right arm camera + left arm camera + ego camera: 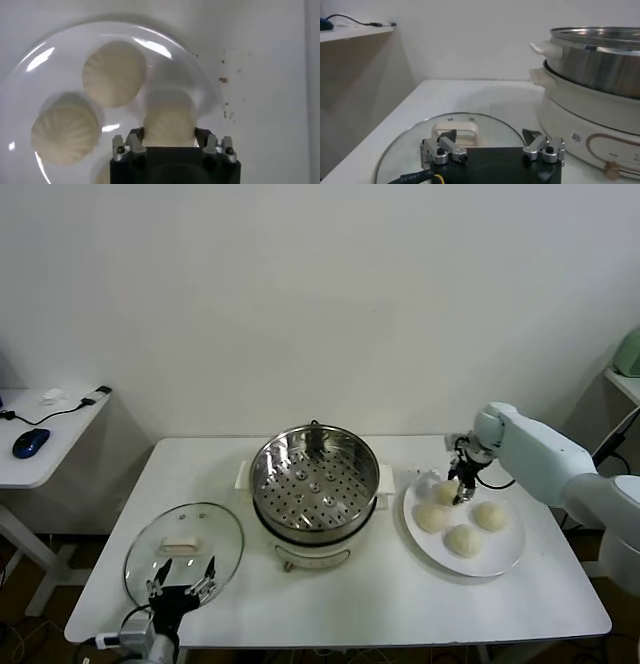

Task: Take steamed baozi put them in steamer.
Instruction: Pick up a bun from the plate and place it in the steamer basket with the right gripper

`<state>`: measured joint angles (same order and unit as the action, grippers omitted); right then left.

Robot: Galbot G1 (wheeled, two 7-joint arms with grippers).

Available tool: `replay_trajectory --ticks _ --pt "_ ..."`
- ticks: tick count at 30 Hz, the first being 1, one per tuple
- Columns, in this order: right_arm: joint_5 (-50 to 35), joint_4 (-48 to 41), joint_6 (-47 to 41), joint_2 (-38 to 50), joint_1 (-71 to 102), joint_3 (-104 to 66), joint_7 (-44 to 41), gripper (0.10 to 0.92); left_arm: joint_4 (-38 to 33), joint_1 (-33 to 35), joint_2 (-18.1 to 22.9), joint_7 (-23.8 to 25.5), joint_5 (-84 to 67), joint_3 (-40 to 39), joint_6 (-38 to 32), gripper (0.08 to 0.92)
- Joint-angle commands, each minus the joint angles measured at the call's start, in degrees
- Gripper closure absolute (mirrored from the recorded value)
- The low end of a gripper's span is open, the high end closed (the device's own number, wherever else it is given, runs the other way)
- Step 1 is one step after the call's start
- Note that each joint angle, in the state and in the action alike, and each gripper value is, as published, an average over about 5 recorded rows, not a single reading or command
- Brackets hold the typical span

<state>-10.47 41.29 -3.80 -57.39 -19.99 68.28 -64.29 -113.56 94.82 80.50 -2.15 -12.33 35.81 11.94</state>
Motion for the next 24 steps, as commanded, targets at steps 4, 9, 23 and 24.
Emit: replay_trajectory --ticks 4,9,23,24 --pt "-16.7 21.3 1.7 1.1 -28.3 18.9 -1.7 0.347 -1.9 0.0 0.2 -0.1 0.2 -0.1 0.6 0.177" --pt "-20.3 30.9 9.5 -5.3 -38.3 22.2 -1.5 0.349 -2.9 0.1 0.1 -0.1 0.2 -0.1 0.8 0.177" --pt "4.7 28.4 38.5 -19.1 -22.8 18.0 2.9 0.347 -2.8 0.2 -1.2 0.0 0.4 0.0 0.7 0.177" --pt "7.4 25.9 39.6 -19.4 -20.5 17.0 3.4 0.347 -2.8 0.2 -1.3 0.0 0.2 0.1 0.6 0.177"
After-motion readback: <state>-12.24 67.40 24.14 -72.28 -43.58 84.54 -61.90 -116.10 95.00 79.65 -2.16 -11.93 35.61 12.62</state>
